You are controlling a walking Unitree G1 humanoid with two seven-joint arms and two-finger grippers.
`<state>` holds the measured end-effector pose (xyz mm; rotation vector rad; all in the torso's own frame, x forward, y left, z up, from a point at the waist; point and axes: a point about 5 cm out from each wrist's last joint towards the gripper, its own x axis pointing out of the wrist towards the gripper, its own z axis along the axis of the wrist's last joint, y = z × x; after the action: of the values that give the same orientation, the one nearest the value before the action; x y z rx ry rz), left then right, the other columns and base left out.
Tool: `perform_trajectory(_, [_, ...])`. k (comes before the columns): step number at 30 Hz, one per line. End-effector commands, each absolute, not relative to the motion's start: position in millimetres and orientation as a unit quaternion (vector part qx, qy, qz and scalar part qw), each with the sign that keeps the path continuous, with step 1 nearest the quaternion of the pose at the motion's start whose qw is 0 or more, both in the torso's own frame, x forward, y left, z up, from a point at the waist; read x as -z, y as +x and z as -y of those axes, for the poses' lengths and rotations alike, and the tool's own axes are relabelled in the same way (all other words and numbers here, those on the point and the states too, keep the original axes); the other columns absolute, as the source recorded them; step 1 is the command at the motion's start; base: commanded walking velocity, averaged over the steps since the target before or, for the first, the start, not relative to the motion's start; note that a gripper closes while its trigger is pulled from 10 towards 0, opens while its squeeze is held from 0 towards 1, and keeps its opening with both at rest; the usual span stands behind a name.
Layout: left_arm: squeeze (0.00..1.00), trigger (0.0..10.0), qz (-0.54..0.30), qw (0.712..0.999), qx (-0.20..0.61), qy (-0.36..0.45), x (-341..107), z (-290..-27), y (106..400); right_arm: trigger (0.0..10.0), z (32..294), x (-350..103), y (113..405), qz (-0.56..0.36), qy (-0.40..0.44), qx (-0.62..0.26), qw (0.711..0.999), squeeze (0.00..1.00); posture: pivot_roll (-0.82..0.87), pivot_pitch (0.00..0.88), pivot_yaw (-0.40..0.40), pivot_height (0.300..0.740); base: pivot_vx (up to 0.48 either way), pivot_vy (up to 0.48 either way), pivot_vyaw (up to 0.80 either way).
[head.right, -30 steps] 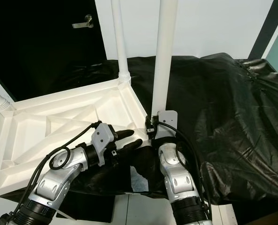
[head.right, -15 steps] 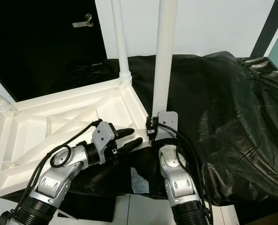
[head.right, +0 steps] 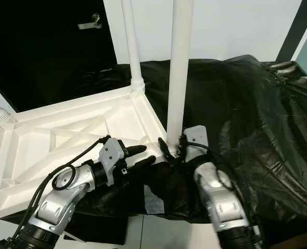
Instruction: Building children table
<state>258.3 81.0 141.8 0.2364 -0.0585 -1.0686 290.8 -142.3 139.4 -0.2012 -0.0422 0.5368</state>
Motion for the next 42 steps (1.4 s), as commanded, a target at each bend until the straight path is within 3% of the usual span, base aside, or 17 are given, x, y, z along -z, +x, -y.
perform_trajectory(1, [0.00, 10.0, 0.023, 0.849, 0.514, 0.118, -140.6, -78.8, 257.0, 10.0, 138.8, -138.7, 296.2, 0.019, -0.096, -0.297, 0.950, 0.00, -0.07, 0.000, 0.063, 0.740, 0.000, 0.000, 0.00])
perform_trajectory(9, [0.00, 10.0, 0.020, 0.848, 0.513, 0.132, -137.7, -79.9, 260.1, 10.0, 132.5, -138.8, 314.3, 0.009, -0.149, -0.346, 0.926, 0.00, -0.06, 0.000, 0.045, 0.740, 0.000, 0.000, 0.00])
perform_trajectory(10, [0.00, 10.0, 0.022, 0.849, 0.511, 0.131, -138.6, -79.9, 260.7, 3.8, 127.6, -138.9, 316.7, 0.007, -0.157, -0.358, 0.920, 0.00, -0.06, 0.000, 0.042, 0.740, 0.000, 0.000, 0.00])
perform_trajectory(11, [0.00, 10.0, 0.024, 0.850, 0.510, 0.130, -139.2, -79.0, 261.1, 0.0, 123.1, -138.1, 318.3, 0.006, -0.163, -0.368, 0.915, 0.00, -0.05, 0.000, 0.036, 0.740, 0.000, 0.000, 0.00])
perform_trajectory(21, [0.00, 10.0, 0.027, 0.852, 0.506, 0.131, -139.8, -78.5, 261.6, 0.0, 120.8, -126.8, 313.3, -0.015, -0.151, -0.397, 0.905, 0.00, -0.04, 0.000, 0.015, 0.740, 0.000, 0.000, 0.00])
perform_trajectory(25, [0.00, 10.0, 0.027, 0.854, 0.502, 0.132, -138.6, -79.5, 261.3, 0.0, 127.9, -117.1, 307.3, -0.030, -0.123, -0.349, 0.929, 0.00, -0.04, 0.000, 0.015, 0.740, 0.000, 0.000, 0.00])
perform_trajectory(26, [0.00, 10.0, 0.027, 0.855, 0.502, 0.132, -138.3, -79.5, 261.0, 10.0, 130.0, -115.0, 307.3, -0.034, -0.114, -0.321, 0.940, 0.00, -0.04, 0.000, 0.014, 0.740, 0.000, 0.000, 0.00])
perform_trajectory(35, [0.00, 10.0, 0.026, 0.854, 0.503, 0.133, -137.9, -79.8, 261.4, 10.0, 122.5, -107.9, 301.2, -0.035, -0.060, -0.188, 0.980, 0.00, -0.04, 0.000, 0.024, 0.740, 0.000, 0.000, 0.00])
perform_trajectory(39, [0.00, 10.0, 0.026, 0.854, 0.503, 0.133, -138.2, -80.3, 261.5, 10.0, 120.6, -106.3, 300.1, -0.038, -0.047, -0.165, 0.984, 0.00, -0.04, 0.000, 0.026, 0.740, 0.000, 0.000, 0.00])
perform_trajectory(42, [0.00, 10.0, 0.024, 0.854, 0.501, 0.139, -138.7, -83.8, 262.6, 10.0, 118.2, -104.5, 299.1, -0.035, -0.023, -0.052, 0.998, 0.00, -0.03, 0.000, 0.044, 0.740, 0.000, 0.000, 0.00])
